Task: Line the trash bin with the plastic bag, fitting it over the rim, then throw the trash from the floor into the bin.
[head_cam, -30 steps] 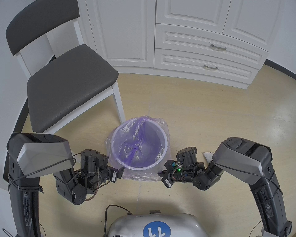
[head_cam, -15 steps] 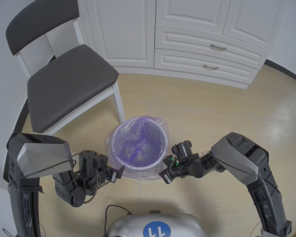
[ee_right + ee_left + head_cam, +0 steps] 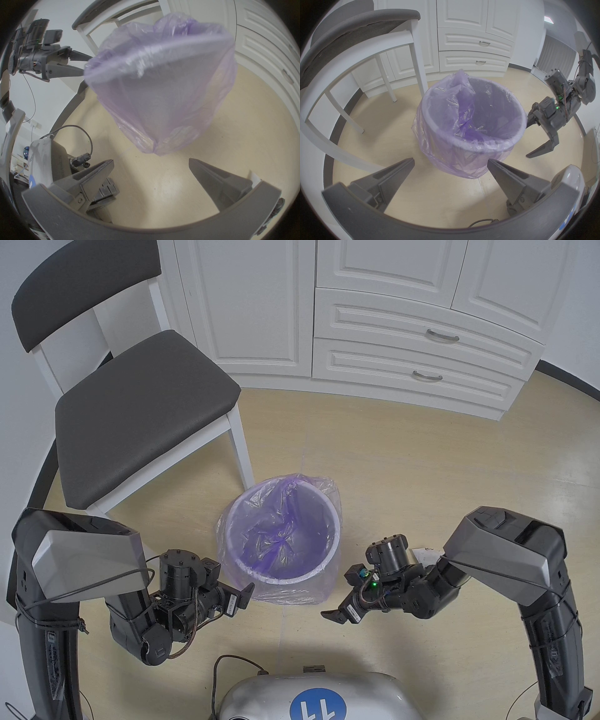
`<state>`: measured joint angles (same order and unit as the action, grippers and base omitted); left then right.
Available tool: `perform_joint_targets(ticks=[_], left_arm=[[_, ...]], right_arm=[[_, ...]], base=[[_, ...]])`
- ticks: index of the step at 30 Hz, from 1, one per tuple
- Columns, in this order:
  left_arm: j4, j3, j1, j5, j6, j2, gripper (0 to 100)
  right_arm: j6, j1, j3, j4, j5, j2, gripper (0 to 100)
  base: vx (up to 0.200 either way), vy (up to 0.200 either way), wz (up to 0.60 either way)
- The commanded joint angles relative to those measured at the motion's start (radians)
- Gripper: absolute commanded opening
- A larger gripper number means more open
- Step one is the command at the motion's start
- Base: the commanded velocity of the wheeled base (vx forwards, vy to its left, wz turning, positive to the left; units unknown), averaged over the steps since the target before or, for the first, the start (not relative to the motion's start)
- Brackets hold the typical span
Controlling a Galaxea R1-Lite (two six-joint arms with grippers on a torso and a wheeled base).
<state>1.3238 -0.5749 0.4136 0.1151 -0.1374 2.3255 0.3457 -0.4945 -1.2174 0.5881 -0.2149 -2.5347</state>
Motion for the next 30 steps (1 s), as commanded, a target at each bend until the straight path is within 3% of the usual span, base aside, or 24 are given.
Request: perform_joint_targets(ticks=[1, 4, 5, 7, 8, 10, 13, 14, 19, 20, 23, 30], left_arm=[[0.012, 0.055, 0.007, -0.012, -0.001, -0.057, 100], [0.011, 0.086, 0.008, -0.014, -0.007, -0.135, 100], [0.011, 0.086, 0.008, -0.014, -0.007, -0.135, 100], [-0.002, 0.119, 0.007, -0.037, -0.011, -0.206, 100], [-0.002, 0.122, 0.005, -0.038, -0.011, -0.210, 100], [-0.003, 0.142, -0.003, -0.063, -0.011, -0.259, 100], [-0.011, 0.127, -0.021, -0.064, -0.019, -0.281, 100], [-0.055, 0.076, -0.039, -0.064, -0.053, -0.304, 100], [-0.279, -0.062, -0.018, -0.043, -0.071, -0.367, 100], [-0.396, -0.143, 0.005, -0.022, -0.070, -0.379, 100], [-0.535, -0.296, 0.051, 0.040, -0.070, -0.356, 100], [-0.741, -0.591, 0.123, 0.164, -0.083, -0.189, 100]], right_arm=[[0.009, -0.010, 0.283, 0.187, 0.074, 0.244, 100], [-0.071, -0.033, 0.473, 0.415, 0.181, 0.340, 100], [-0.071, -0.033, 0.473, 0.415, 0.181, 0.340, 100], [-0.149, -0.053, 0.604, 0.555, 0.241, 0.415, 100], [-0.154, -0.053, 0.612, 0.562, 0.244, 0.418, 100], [-0.229, -0.070, 0.733, 0.651, 0.324, 0.499, 100], [-0.278, -0.081, 0.796, 0.682, 0.382, 0.537, 100], [-0.314, -0.072, 0.820, 0.708, 0.436, 0.564, 100], [-0.384, 0.002, 0.814, 0.740, 0.453, 0.582, 100], [-0.384, 0.013, 0.811, 0.737, 0.453, 0.583, 100], [-0.378, 0.013, 0.799, 0.736, 0.456, 0.585, 100], [-0.327, 0.016, 0.817, 0.731, 0.462, 0.648, 100]], base=[[0.000, 0.000, 0.00], [0.000, 0.000, 0.00], [0.000, 0.000, 0.00], [0.000, 0.000, 0.00], [0.000, 0.000, 0.00], [0.000, 0.000, 0.00], [0.000, 0.000, 0.00], [0.000, 0.000, 0.00], [0.000, 0.000, 0.00], [0.000, 0.000, 0.00], [0.000, 0.000, 0.00], [0.000, 0.000, 0.00]])
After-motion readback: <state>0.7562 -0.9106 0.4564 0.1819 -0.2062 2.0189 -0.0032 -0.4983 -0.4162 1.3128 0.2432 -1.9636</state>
